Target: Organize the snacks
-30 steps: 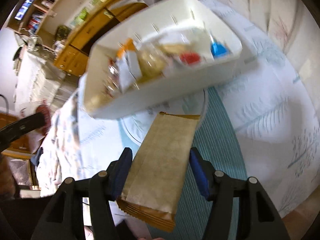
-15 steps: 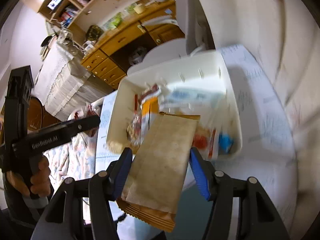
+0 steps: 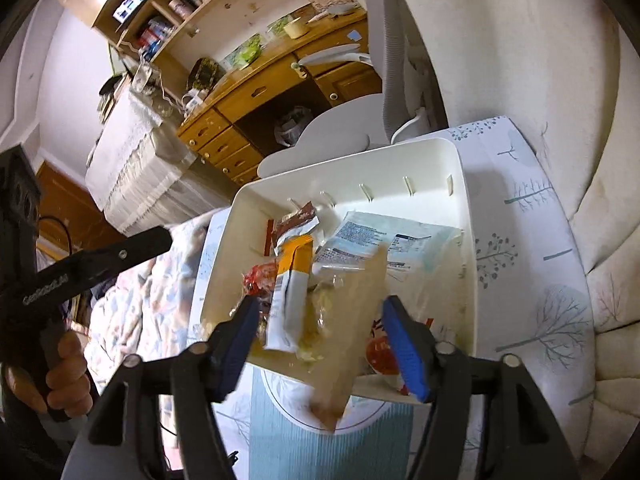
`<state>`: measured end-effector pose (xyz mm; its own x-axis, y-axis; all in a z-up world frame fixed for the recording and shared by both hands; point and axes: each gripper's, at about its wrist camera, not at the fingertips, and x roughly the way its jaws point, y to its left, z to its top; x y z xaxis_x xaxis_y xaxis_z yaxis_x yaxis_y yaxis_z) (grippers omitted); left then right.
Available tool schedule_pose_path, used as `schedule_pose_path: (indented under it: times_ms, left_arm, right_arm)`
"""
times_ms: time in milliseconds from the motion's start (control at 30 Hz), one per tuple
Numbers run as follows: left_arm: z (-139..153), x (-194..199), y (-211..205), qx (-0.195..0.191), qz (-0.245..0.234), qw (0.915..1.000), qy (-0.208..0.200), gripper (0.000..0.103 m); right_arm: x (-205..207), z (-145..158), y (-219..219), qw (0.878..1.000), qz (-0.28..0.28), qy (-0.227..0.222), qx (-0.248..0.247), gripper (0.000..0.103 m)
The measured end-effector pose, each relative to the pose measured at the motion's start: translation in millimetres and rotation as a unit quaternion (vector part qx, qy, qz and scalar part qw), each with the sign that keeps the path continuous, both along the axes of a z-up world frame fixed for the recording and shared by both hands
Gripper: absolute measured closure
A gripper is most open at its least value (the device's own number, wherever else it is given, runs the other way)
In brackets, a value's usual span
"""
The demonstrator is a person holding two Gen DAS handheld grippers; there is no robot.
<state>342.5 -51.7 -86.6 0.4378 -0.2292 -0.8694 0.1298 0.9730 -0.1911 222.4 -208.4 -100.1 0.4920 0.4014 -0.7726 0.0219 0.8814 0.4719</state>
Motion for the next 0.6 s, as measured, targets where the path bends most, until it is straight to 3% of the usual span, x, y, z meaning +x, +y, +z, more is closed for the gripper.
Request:
schedule_pose_path:
  times_ms: [33, 267, 600]
  left_arm:
    - [0, -2, 2, -0.001, 0.001, 1.0, 0.001, 0.036]
    - [2, -40, 23, 0.0, 0.008, 0.9997, 0.023, 0.034]
    - [16, -142, 79, -0.006, 0.007, 0.9997, 0.021, 0.027]
  right_arm:
    - [-1, 1, 0, 1.0, -0.002, -0.005, -0.001, 0.024]
    - [-20, 11, 4, 0.999, -0.032, -0.006, 0.002, 0.016]
    - [-86, 32, 49, 0.998, -0.046, -0.01, -0.034, 0.013]
